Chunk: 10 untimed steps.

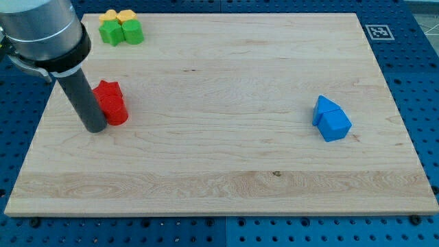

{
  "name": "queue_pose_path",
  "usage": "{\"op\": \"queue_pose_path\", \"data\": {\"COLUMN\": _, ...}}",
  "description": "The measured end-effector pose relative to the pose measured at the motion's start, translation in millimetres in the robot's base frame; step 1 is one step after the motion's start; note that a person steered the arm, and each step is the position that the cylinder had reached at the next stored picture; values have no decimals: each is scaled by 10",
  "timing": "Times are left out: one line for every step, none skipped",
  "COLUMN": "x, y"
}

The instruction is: Move red circle and red star below the green star

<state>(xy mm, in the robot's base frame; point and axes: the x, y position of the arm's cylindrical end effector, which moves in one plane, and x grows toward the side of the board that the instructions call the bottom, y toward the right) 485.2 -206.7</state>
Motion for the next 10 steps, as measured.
{"op": "queue_pose_path", "data": {"x": -13, "y": -59}}
{"op": "queue_pose_path", "data": {"x": 248, "y": 33}}
{"op": "queue_pose_path", "data": {"x": 425, "y": 412}}
{"op": "queue_pose_path", "data": {"x": 310, "y": 818}}
{"op": "queue_pose_path", "data": {"x": 101, "y": 857}}
{"op": "queue_pose_path", "data": {"x": 17, "y": 638}}
{"op": "queue_pose_path", "data": {"x": -58, "y": 411}}
{"op": "queue_pose_path", "data": {"x": -86, "y": 231}}
{"op": "queue_pose_path", "data": {"x": -99, "y": 63}}
{"op": "queue_pose_path", "data": {"x": -100, "y": 28}}
